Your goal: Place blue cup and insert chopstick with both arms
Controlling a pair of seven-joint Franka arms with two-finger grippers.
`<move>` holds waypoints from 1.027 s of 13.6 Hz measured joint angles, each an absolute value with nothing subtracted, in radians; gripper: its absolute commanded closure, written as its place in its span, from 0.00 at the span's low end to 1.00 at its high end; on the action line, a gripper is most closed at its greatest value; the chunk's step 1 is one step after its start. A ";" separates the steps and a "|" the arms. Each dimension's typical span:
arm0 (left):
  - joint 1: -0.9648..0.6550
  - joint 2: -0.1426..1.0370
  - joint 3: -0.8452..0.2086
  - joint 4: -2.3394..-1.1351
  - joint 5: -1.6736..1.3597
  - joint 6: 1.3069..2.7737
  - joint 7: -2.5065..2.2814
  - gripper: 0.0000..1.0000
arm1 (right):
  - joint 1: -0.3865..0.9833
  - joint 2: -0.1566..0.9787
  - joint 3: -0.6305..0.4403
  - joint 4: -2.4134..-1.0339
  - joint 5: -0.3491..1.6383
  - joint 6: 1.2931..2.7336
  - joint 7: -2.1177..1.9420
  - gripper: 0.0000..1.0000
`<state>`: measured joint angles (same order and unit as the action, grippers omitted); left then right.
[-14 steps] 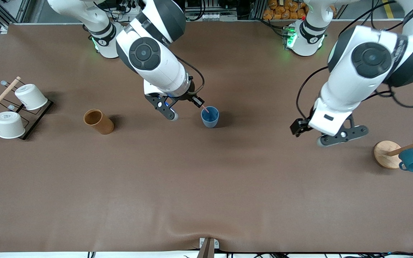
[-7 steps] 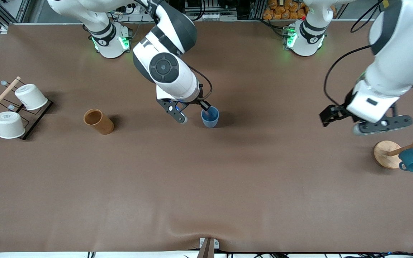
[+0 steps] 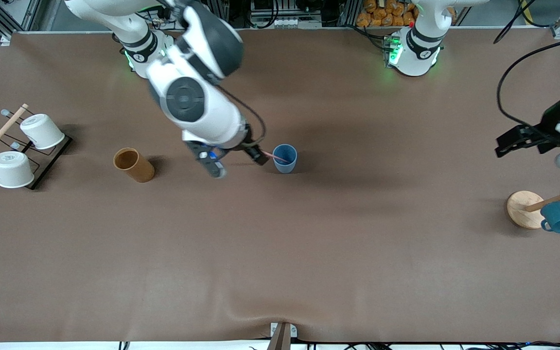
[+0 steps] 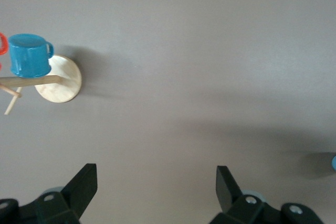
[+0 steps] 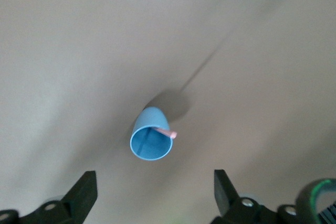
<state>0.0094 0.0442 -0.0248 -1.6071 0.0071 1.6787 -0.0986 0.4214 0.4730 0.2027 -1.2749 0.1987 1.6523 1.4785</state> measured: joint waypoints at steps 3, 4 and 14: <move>0.008 0.011 -0.022 -1.628 0.007 1.662 -0.097 0.00 | 0.332 0.453 0.202 -1.193 0.199 1.504 1.385 0.00; 0.006 0.001 -0.023 -1.635 0.007 1.661 -0.097 0.00 | 0.302 0.445 0.201 -1.178 0.198 1.469 1.335 0.00; -0.001 -0.065 -0.052 -1.668 0.007 1.622 -0.097 0.00 | 0.010 0.328 0.203 -1.156 0.112 1.299 0.679 0.00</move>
<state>-0.0006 -0.0646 -0.0519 -1.6683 0.0069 1.6219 -0.0968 0.0097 0.3279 0.2028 -1.1558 0.1123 1.2989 0.6792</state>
